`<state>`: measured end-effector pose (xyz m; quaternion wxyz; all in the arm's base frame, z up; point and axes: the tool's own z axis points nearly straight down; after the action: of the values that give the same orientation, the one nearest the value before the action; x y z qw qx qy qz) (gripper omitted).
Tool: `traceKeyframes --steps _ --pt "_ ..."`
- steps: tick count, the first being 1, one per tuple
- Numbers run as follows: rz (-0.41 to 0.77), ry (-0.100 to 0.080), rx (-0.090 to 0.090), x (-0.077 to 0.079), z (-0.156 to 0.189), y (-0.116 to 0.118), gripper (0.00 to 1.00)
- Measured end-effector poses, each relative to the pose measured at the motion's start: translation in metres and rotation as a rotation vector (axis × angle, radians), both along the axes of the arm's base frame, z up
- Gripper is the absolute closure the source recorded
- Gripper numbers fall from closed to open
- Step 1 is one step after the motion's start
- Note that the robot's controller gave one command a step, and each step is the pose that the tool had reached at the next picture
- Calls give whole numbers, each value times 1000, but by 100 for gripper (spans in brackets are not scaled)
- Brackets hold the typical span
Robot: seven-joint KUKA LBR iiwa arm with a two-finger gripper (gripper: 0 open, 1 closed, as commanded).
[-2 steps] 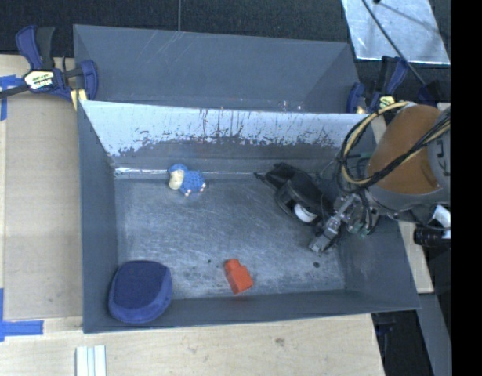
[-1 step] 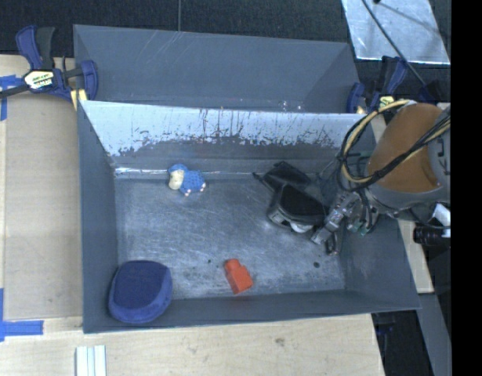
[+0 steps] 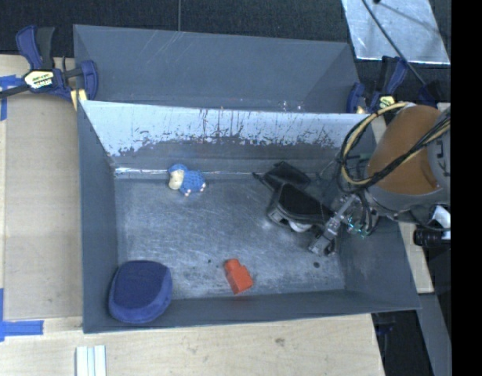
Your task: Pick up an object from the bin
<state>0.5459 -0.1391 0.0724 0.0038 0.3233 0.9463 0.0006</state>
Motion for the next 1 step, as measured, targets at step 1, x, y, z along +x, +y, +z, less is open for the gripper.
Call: traceKeyframes --steps 1 --pt "3 9 1 53 -3 4 0"
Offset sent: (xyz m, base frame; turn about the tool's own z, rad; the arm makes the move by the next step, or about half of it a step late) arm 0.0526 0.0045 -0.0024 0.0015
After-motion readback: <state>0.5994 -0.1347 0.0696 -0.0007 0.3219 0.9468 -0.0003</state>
